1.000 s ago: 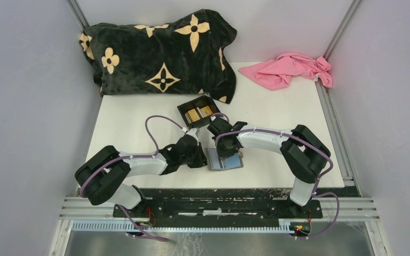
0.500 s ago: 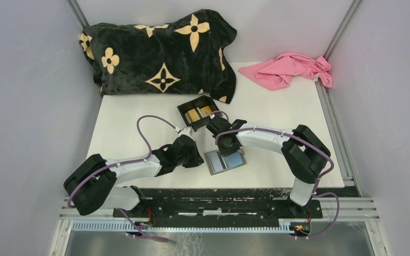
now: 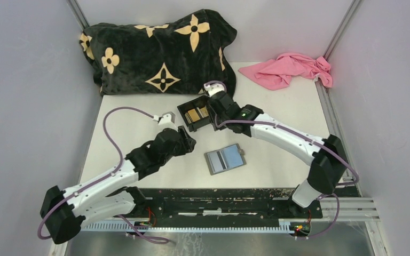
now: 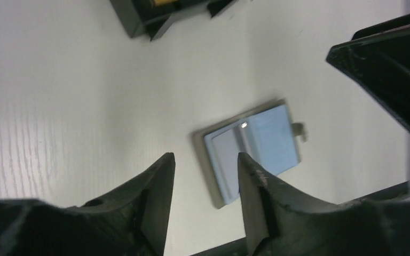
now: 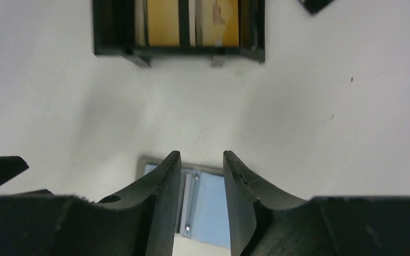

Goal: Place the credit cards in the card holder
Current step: Insert the credit card into the card holder, then pick up the credit card from the storage box.

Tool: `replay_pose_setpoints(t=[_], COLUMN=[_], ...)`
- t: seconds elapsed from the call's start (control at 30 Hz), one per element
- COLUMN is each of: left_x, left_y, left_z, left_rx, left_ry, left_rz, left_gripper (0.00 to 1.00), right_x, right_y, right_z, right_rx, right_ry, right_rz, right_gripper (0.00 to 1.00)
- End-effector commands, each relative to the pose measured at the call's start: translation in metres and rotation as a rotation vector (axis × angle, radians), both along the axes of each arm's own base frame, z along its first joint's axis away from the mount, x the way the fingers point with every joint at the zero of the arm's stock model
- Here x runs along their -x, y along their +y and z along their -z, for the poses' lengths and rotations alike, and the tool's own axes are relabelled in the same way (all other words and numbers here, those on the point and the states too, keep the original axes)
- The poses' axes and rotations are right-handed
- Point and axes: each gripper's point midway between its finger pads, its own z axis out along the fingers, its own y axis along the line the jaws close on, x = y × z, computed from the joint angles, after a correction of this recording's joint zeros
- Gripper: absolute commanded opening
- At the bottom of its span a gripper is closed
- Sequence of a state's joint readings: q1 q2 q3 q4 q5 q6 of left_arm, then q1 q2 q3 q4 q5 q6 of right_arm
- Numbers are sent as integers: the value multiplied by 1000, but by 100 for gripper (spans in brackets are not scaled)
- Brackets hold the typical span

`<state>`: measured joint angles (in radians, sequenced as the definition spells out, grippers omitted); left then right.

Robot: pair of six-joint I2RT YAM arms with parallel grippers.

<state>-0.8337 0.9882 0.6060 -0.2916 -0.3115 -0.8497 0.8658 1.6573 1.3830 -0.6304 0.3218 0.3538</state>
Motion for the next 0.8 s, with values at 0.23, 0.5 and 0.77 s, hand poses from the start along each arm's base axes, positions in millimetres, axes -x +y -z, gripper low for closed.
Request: replay_pose_setpoints(t=[0.23,0.5,0.77], left_x=[-35,-66,-109], left_y=[35,44,54], left_z=[-63,-45,-26], left_rx=[18,-40,-17], left_ry=[-232,-95,-19], left_rz=[-222,-283,-349], left_gripper=[99,99,100], right_x=[-97,-147,-160], right_y=[48,50,55], right_z=[-92,-97,-48], right_rx=[-381,-506,-352], right_ry=[-133,-121,42], right_rz=[5,-68,-135], right_gripper=[67,85,54])
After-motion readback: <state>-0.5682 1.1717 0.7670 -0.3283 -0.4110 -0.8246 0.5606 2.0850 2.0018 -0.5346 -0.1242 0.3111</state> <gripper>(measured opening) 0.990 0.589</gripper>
